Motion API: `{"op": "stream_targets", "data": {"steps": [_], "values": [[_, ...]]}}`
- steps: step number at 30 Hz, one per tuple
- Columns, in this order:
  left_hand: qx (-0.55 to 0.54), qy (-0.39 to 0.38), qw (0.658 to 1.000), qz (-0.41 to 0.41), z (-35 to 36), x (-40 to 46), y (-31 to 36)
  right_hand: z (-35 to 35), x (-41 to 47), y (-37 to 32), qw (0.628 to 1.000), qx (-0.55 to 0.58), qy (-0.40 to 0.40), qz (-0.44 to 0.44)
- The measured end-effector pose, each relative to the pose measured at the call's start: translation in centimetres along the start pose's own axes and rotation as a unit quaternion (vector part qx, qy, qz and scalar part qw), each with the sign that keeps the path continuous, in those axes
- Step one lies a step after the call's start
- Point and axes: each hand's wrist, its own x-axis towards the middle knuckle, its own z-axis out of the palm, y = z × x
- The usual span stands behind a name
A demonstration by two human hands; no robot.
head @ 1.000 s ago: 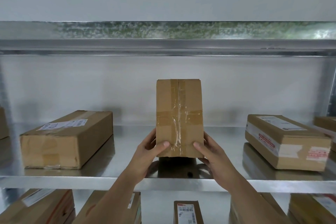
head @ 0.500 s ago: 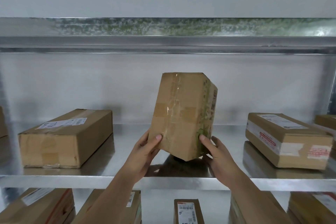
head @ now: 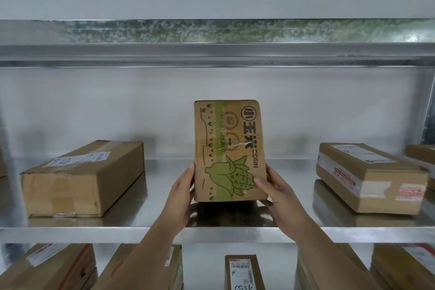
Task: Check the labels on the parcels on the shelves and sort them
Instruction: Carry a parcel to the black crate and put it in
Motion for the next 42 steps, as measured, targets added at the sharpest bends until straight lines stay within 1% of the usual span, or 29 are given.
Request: {"op": "stream_targets", "data": {"steps": [1,3,6,16,20,22,25,28,30,32,36,39,42], "values": [[0.008,-0.018,1.000,-0.003,0.0,-0.1,0.0,0.1,0.0,0.0,1.000,-0.013,-0.003,0.000],[0.010,-0.042,0.999,0.020,0.0,-0.2,-0.1,0.2,0.0,0.0,1.000,-0.026,-0.001,0.002],[-0.007,-0.059,0.997,0.047,0.0,-0.2,-0.1,0.1,0.0,0.0,1.000,-0.026,-0.002,0.006],[-0.002,-0.059,0.997,0.051,-0.1,0.1,-0.2,0.1,0.1,0.0,1.000,-0.009,-0.009,0.007],[0.000,-0.071,0.996,0.061,-0.2,0.1,-0.3,0.0,0.2,0.1,1.000,0.001,-0.005,0.003],[0.008,-0.074,0.995,0.066,-0.2,0.3,-0.4,0.0,0.4,0.2,1.000,0.010,0.007,0.012],[0.017,-0.074,0.995,0.065,-0.2,0.6,-0.6,-0.4,0.6,0.4,0.996,0.047,0.050,0.055],[0.006,-0.069,0.996,0.053,-0.1,0.7,-0.8,-0.5,0.9,0.6,0.993,0.058,0.076,0.067],[0.007,-0.060,0.997,0.051,-0.2,0.7,-0.8,-0.5,1.0,0.8,0.993,0.059,0.087,0.055],[0.022,-0.050,0.997,0.049,-0.3,0.6,-0.7,-0.7,0.9,1.0,0.992,0.082,0.081,0.053],[0.020,-0.031,0.999,0.040,-0.2,0.5,-0.7,-0.9,0.8,0.8,0.995,0.088,0.017,0.048],[-0.002,0.034,0.999,0.038,0.0,0.8,-0.8,-0.7,0.5,0.6,0.996,0.077,0.000,0.045],[-0.016,0.105,0.991,0.086,0.2,0.8,-0.8,-0.6,0.2,0.5,0.999,0.046,-0.008,0.026]]}}
